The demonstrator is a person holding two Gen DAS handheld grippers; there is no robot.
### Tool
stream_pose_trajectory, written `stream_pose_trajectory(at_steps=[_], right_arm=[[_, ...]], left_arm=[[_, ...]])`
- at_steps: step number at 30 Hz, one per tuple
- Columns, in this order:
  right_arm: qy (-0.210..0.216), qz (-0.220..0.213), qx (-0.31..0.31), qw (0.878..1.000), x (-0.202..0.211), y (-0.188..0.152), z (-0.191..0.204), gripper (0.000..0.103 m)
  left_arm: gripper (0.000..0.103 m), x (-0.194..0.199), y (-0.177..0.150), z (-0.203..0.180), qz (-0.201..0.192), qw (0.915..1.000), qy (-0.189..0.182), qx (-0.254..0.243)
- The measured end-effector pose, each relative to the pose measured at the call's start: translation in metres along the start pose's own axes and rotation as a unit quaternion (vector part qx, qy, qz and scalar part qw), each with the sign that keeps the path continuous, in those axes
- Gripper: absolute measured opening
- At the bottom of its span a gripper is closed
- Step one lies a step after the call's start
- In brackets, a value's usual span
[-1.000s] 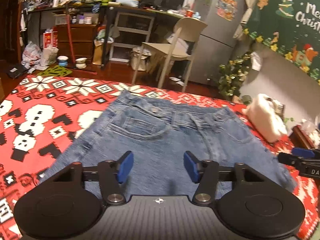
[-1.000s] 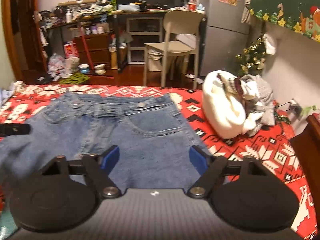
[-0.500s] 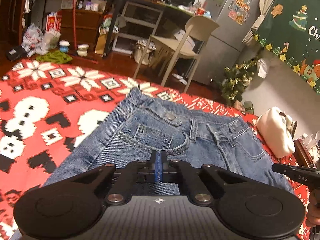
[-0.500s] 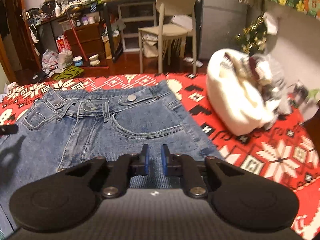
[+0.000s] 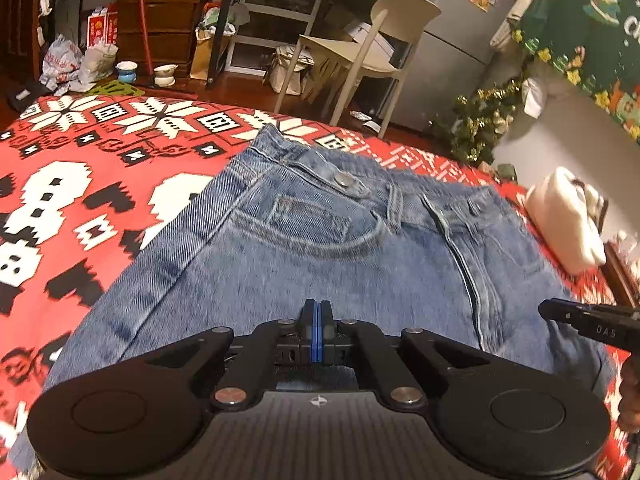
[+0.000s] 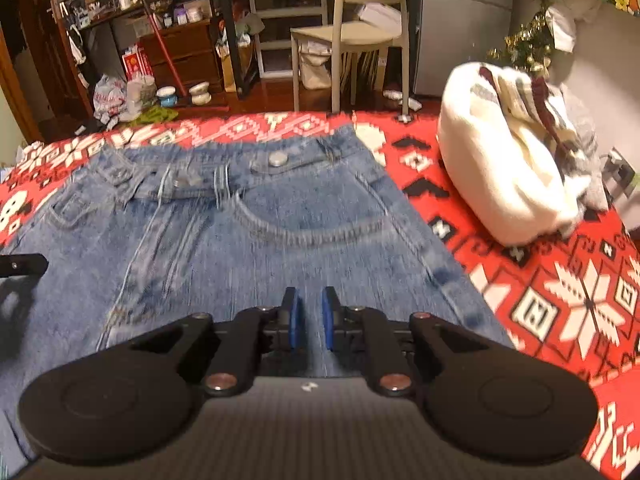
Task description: Fold clothes
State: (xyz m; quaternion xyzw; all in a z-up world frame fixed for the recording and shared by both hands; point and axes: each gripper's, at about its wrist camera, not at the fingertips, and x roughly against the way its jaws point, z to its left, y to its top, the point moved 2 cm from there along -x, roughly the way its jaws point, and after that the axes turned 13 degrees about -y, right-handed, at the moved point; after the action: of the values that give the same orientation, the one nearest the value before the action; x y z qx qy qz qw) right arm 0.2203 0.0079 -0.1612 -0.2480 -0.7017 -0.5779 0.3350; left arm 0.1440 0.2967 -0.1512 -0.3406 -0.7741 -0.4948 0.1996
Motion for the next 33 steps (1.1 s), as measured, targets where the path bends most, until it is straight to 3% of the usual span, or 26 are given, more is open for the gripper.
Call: stream_pose_trajectory(at_steps=[7,15,19,22,27,33], right_arm=[[0.006,0.025,0.017,1.0,0.029,-0.02,-0.002,0.015],[0.011,0.075,-0.041,0.996,0.051,-0.046,-0.028,0.015],[0.004,0.09,-0.041,0.995,0.059,-0.055,-0.032,0.016],[0.009,0.083,-0.043,0.996,0.068,-0.055,-0.032,0.018],[0.051,0.035,-0.069,0.996,0.082,-0.038,-0.024,0.018],[0.078,0.031,-0.074,0.994,0.06,-0.021,-0.009,0.014]], left_arm=[[0.0,0.02,-0.018,-0.005,0.024,0.9996,0.005,0.009],[0.002,0.046,-0.049,-0.007,0.046,0.9983,0.016,0.031],[0.002,0.059,-0.06,-0.009,0.047,0.9978,0.013,0.046],[0.002,0.068,-0.059,-0.015,0.028,0.9986,-0.004,0.044],[0.002,0.069,-0.048,-0.025,-0.018,0.9985,-0.037,0.035],[0.002,0.044,-0.033,-0.027,-0.025,0.998,-0.05,0.031]])
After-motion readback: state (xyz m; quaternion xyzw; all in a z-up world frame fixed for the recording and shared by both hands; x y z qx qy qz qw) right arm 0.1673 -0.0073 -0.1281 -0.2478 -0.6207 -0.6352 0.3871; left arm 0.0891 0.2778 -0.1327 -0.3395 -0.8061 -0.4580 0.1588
